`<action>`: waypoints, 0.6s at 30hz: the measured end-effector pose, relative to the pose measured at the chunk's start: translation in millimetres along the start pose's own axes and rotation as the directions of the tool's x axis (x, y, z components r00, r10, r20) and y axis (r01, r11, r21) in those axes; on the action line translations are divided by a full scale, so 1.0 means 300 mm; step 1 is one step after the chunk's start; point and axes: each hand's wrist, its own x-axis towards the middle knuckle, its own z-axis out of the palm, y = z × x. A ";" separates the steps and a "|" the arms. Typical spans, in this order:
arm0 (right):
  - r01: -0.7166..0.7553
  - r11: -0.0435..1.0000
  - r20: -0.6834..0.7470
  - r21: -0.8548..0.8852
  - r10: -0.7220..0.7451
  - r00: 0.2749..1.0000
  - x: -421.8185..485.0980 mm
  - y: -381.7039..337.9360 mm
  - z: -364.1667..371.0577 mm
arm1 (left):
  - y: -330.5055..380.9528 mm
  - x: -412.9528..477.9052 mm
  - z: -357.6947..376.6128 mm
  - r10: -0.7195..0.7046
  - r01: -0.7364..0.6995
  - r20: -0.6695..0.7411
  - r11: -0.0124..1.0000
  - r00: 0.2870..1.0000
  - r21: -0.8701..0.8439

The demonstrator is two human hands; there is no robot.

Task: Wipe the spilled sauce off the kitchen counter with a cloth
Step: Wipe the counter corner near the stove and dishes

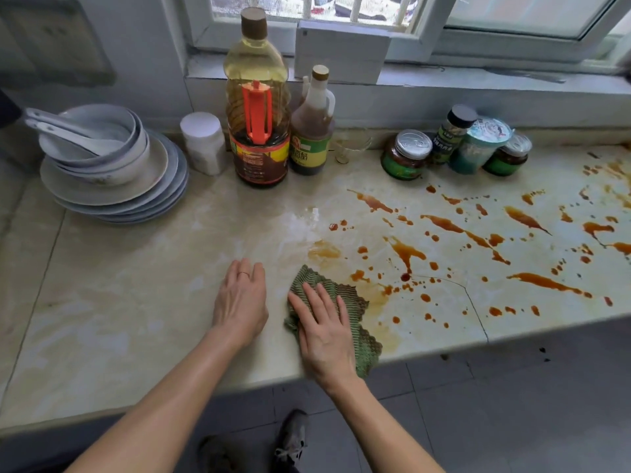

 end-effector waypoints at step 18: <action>0.028 0.997 0.009 0.074 -0.028 1.000 0.032 0.038 -0.012 | 0.017 0.038 0.060 0.058 -0.055 0.031 0.995 0.998 -0.081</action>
